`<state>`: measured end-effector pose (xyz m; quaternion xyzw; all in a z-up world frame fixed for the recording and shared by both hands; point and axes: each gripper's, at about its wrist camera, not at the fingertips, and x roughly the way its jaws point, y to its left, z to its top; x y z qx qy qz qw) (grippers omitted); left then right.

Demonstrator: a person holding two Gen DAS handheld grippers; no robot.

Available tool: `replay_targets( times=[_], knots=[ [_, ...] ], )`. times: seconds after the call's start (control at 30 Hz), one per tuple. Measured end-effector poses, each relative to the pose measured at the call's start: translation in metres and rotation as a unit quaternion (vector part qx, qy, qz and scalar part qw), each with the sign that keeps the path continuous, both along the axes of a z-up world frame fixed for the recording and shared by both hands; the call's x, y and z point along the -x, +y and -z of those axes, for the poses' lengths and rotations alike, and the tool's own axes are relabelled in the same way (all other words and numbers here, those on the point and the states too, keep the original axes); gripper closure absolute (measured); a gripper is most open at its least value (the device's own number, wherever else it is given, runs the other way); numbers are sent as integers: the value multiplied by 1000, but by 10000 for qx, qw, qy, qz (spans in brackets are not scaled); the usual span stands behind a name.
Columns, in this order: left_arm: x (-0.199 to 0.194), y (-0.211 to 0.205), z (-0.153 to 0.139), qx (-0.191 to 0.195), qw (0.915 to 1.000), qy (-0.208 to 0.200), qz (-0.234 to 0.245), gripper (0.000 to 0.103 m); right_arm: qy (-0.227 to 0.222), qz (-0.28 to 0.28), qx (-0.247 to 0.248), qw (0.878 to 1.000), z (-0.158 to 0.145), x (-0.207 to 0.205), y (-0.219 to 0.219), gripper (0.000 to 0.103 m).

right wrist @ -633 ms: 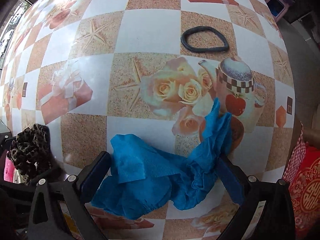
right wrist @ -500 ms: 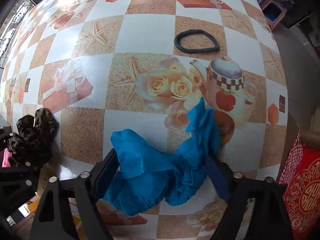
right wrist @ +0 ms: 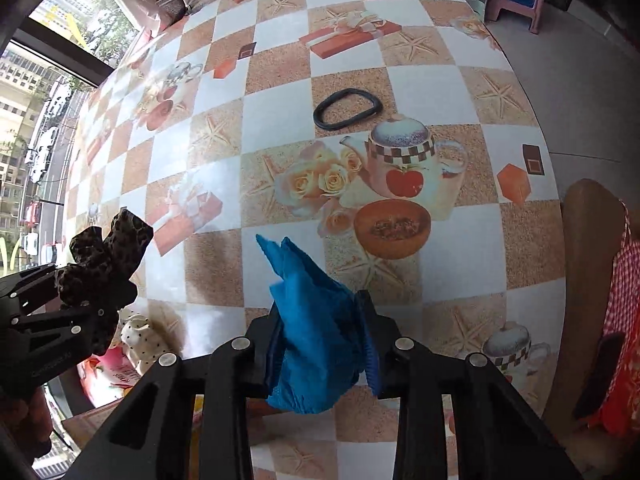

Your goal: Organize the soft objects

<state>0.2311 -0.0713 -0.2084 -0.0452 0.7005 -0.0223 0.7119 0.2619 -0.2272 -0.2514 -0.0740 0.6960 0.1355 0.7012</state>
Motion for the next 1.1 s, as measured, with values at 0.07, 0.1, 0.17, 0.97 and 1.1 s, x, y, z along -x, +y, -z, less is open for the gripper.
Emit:
replay_targets(
  times=[0.07, 0.1, 0.17, 0.97, 1.1],
  knots=[
    [3, 3, -8, -20, 10000, -92, -11, 62, -24, -24, -60, 10000, -7, 5, -1, 69],
    [8, 10, -12, -37, 9999, -135, -13, 62, -37, -37, -82, 10000, -11, 7, -1, 69],
    [8, 8, -20, -63, 9998, -206, -32, 62, -80, -68, -101, 9999, -17, 12, 11, 69],
    [72, 39, -48, -177, 9977, -357, -548, 62, 283, -920, 740, 9926, 52, 22, 69, 71],
    [82, 42, -54, -172, 9967, -437, -658, 62, 478, -687, 151, 9964, 37, 26, 60, 83]
  ],
)
